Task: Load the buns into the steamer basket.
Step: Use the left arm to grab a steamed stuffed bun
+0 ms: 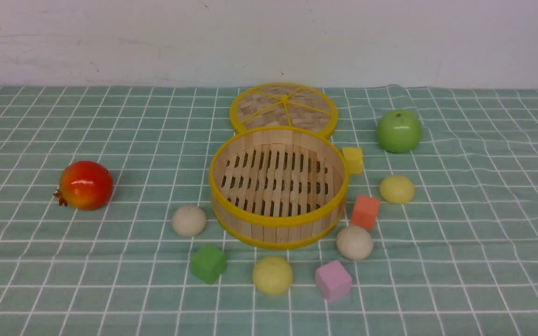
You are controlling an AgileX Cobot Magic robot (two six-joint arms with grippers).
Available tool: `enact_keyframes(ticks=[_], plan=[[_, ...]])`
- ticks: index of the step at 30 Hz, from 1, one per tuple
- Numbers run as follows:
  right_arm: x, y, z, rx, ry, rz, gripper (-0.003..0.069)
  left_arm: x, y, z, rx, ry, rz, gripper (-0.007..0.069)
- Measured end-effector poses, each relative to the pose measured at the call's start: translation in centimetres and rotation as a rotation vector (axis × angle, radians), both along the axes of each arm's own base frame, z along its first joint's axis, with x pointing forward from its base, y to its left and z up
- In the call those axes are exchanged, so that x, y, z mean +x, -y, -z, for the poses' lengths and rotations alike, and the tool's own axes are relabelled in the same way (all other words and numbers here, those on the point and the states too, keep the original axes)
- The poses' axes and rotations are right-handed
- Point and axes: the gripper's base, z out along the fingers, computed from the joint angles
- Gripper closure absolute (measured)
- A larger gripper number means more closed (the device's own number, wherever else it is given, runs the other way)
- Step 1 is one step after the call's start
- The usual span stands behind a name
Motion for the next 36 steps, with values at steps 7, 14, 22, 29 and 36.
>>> enact_keyframes(ticks=[7,14,22,29,36], plan=[[0.0,0.0,0.0,0.0,0.0,0.0,0.042,0.0,0.0,0.0,0.0,0.0,0.0,0.0606],[0.0,0.0,0.0,0.0,0.0,0.0,0.042,0.0,0.0,0.0,0.0,0.0,0.0,0.0601],[0.0,0.0,0.0,0.0,0.0,0.0,0.042,0.0,0.0,0.0,0.004,0.0,0.0,0.0592],[0.0,0.0,0.0,0.0,0.0,0.0,0.042,0.1,-0.3,-0.1,0.121,0.022,0.01,0.0586],[0.0,0.0,0.0,0.0,0.0,0.0,0.0419,0.3,0.0,-1.0,-0.12,0.098,-0.027,0.0586]])
